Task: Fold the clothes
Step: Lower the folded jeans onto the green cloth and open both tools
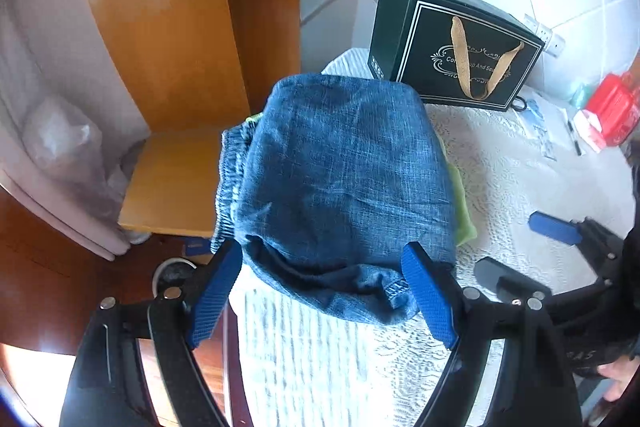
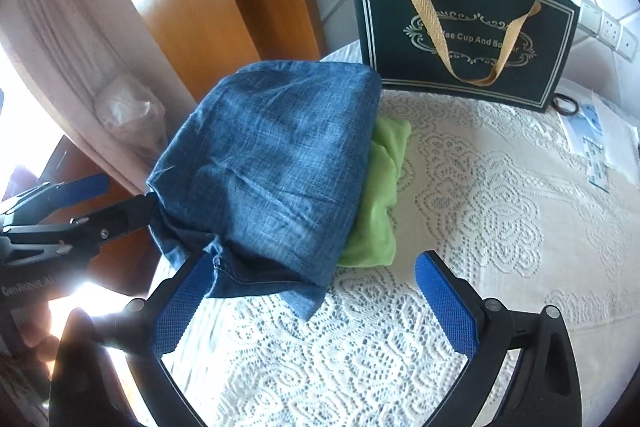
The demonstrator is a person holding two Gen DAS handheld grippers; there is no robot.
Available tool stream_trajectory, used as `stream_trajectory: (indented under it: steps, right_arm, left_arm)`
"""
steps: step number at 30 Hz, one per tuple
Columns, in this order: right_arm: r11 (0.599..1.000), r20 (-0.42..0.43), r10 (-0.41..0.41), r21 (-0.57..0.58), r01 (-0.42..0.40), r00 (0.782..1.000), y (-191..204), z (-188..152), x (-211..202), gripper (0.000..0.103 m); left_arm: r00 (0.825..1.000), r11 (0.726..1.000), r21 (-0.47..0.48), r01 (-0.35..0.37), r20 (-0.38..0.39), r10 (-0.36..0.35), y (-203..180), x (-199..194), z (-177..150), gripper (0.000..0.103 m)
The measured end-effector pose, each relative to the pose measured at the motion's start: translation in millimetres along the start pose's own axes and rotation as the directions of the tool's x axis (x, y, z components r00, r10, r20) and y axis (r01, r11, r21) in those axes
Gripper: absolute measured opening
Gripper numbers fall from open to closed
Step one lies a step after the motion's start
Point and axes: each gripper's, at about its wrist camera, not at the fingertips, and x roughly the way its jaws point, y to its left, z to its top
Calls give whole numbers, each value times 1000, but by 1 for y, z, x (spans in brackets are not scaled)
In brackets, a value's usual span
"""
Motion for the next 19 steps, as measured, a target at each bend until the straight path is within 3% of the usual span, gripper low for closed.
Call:
stream_trajectory:
  steps: [19]
  right_arm:
    - [1000, 23, -19, 18, 19, 1000, -2, 5, -8, 102]
  left_arm:
    - [999, 1000, 24, -6, 42, 5, 2, -3, -1, 82]
